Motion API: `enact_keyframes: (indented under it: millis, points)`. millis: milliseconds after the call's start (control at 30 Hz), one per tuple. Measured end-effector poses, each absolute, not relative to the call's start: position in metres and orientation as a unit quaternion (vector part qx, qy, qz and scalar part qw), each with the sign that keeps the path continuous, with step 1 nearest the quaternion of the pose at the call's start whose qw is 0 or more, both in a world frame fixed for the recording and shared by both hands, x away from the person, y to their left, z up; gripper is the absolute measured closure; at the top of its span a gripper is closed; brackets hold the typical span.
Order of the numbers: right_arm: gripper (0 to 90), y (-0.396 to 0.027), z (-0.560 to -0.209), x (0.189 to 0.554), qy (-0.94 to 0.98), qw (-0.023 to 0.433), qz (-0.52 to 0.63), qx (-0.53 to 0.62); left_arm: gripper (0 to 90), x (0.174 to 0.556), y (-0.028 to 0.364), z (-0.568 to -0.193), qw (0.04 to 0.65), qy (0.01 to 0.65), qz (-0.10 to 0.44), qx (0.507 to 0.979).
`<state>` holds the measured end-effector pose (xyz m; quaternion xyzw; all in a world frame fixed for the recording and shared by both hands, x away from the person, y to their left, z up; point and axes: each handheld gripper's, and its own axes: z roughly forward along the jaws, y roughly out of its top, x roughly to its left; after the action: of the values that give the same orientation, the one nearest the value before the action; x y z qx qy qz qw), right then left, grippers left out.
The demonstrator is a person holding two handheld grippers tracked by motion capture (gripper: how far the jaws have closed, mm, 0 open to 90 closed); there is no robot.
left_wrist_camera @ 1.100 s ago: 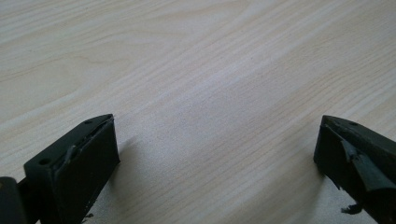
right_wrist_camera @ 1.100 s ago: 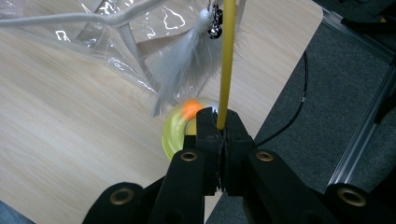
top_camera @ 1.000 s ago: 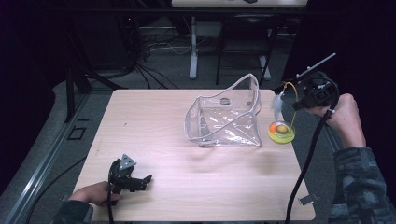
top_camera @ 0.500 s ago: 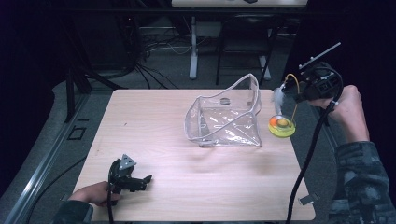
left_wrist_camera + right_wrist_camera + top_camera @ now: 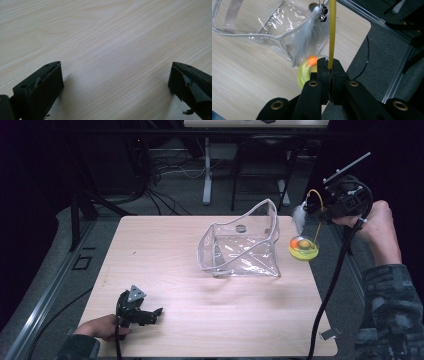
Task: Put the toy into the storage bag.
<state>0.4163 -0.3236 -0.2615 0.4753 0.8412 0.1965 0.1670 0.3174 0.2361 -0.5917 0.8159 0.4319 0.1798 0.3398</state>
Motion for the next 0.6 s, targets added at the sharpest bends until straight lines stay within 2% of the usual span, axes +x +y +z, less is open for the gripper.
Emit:
enact_keyframes:
  millis: [600]
  points:
    - [88.2,-0.32,-0.227,0.42,0.841,0.187,0.195,0.47,0.0,0.317,0.236,-0.592,0.34,0.432,0.179,0.816]
